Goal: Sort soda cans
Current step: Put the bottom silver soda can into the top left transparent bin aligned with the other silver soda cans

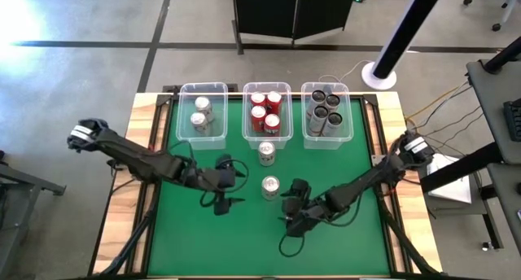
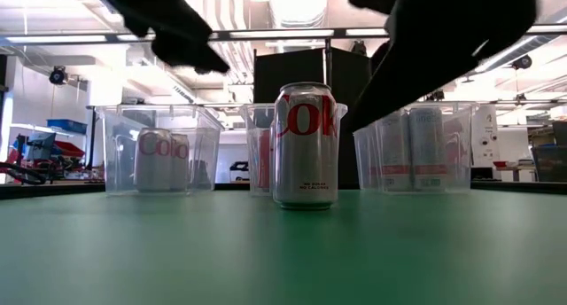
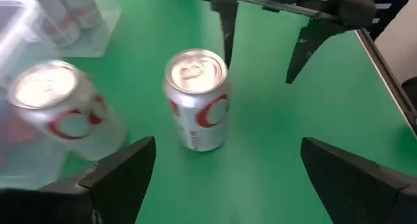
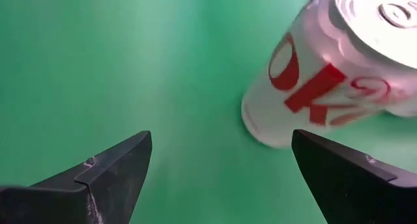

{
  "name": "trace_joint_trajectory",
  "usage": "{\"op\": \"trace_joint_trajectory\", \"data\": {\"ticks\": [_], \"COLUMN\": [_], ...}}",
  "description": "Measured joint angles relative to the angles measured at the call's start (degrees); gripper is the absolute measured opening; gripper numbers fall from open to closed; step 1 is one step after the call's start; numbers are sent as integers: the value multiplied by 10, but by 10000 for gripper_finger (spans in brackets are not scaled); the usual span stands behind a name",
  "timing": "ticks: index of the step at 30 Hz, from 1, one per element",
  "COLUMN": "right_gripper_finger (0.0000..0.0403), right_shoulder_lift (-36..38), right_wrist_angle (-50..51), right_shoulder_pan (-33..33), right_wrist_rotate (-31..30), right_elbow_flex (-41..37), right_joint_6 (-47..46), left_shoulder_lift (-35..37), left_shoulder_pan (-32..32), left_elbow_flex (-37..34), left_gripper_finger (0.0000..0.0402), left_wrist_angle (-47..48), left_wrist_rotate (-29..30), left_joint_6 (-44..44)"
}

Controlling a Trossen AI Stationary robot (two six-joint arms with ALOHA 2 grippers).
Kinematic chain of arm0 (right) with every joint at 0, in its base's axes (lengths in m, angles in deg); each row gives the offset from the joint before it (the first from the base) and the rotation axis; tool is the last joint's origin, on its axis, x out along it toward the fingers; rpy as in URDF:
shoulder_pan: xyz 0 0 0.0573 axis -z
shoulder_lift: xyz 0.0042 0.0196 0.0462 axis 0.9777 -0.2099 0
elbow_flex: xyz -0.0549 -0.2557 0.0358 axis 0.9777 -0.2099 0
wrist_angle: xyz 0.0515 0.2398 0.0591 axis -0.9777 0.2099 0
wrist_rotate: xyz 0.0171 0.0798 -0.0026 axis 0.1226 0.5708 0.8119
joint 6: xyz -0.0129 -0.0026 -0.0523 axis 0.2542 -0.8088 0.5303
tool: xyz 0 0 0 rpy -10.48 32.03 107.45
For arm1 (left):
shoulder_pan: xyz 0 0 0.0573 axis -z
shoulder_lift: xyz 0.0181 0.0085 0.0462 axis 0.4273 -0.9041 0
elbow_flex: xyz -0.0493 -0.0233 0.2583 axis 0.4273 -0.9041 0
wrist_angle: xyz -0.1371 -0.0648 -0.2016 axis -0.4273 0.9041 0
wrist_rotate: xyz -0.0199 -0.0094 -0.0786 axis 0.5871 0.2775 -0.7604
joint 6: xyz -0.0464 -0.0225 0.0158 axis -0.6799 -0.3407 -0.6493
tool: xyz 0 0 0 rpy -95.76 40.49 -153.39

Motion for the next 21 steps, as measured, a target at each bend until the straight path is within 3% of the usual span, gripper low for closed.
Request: {"op": "trace_joint_trajectory", "data": {"ticks": [4,9,16,21], "right_gripper_finger": [364,364,364,364], "right_shoulder_lift": [0,0,0,-3], "right_wrist_angle": [-24,-28,-34,-50], "right_shoulder_pan": [24,37,40,41], "right_wrist_rotate": [6,7,31,41], "right_elbow_flex": [-18,-23,-23,-24], "right_joint_6": [9,13,35,50], "left_shoulder_lift": [-45,-118,-212,-238], "left_shoulder_pan": [-5,-10,-27,-37], "left_elbow_flex": [-39,-33,10,24], "left_gripper_finger": [366,366,366,366], "left_wrist_angle": [-81,-151,-159,-186], "left_wrist_rotate": [18,21,25,26], "left_joint_6": [-25,0,-14,-12]}}
